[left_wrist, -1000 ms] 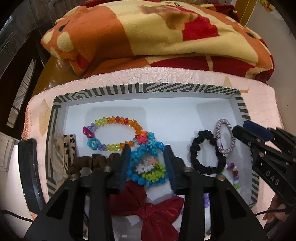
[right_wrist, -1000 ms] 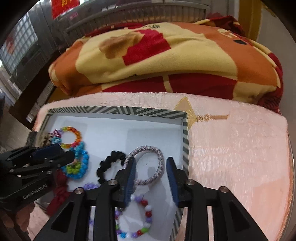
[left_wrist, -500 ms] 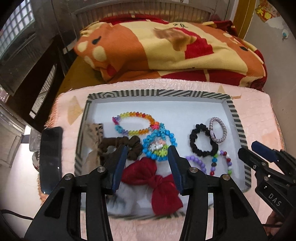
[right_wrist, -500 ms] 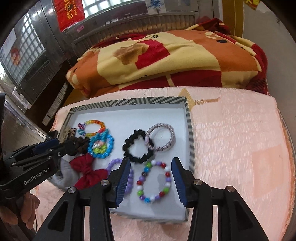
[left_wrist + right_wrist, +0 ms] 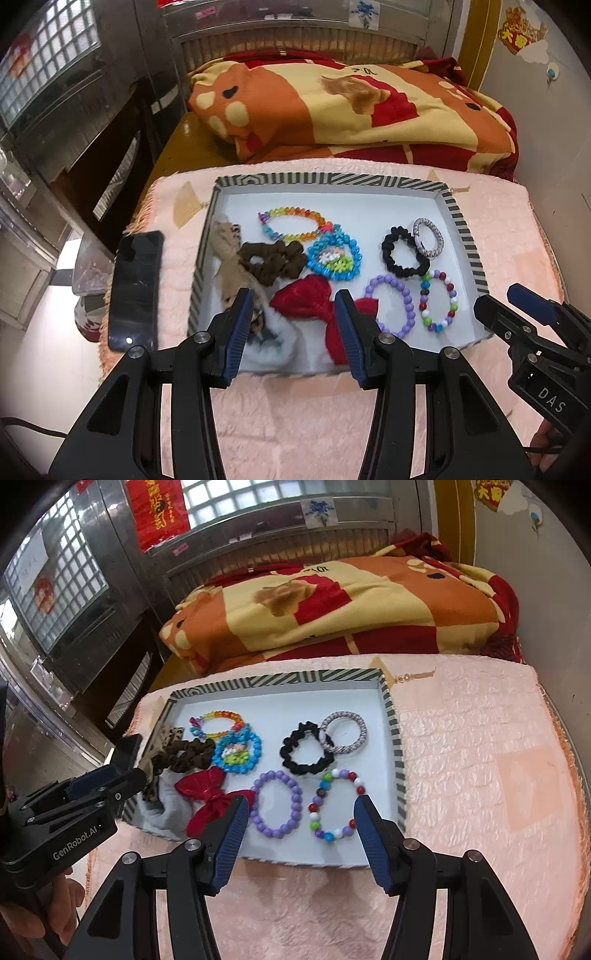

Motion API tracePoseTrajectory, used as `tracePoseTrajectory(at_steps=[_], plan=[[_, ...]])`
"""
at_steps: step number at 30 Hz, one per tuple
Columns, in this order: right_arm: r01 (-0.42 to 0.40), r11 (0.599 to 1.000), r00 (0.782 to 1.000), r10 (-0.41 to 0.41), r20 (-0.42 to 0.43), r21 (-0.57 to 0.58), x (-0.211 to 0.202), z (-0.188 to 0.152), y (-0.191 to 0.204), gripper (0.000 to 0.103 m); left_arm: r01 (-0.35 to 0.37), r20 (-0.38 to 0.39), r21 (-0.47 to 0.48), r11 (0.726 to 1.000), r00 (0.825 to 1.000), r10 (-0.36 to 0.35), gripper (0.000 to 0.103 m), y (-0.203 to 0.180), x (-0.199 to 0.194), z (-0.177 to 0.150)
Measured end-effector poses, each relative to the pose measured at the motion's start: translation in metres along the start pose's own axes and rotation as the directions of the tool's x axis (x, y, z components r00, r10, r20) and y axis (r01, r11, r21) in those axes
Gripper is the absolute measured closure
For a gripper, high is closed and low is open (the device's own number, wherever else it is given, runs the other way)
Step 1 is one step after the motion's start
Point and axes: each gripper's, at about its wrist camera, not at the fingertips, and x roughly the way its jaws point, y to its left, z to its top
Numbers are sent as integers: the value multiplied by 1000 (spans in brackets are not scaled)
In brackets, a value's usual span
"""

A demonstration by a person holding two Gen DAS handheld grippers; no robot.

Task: Organize jewelry
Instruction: 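Withdraw both open tools from the tray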

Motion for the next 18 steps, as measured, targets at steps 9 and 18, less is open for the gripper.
tracePoseTrajectory(at_steps=[9, 18], plan=[[15, 1000, 1000, -15, 23, -6, -13, -10, 18, 38, -7, 13, -42, 999, 1000, 7, 58, 21, -15, -18], [33, 999, 998, -33, 45, -6, -25, -15, 26, 36, -8, 45, -36, 999, 999, 10, 58, 26, -31, -24]])
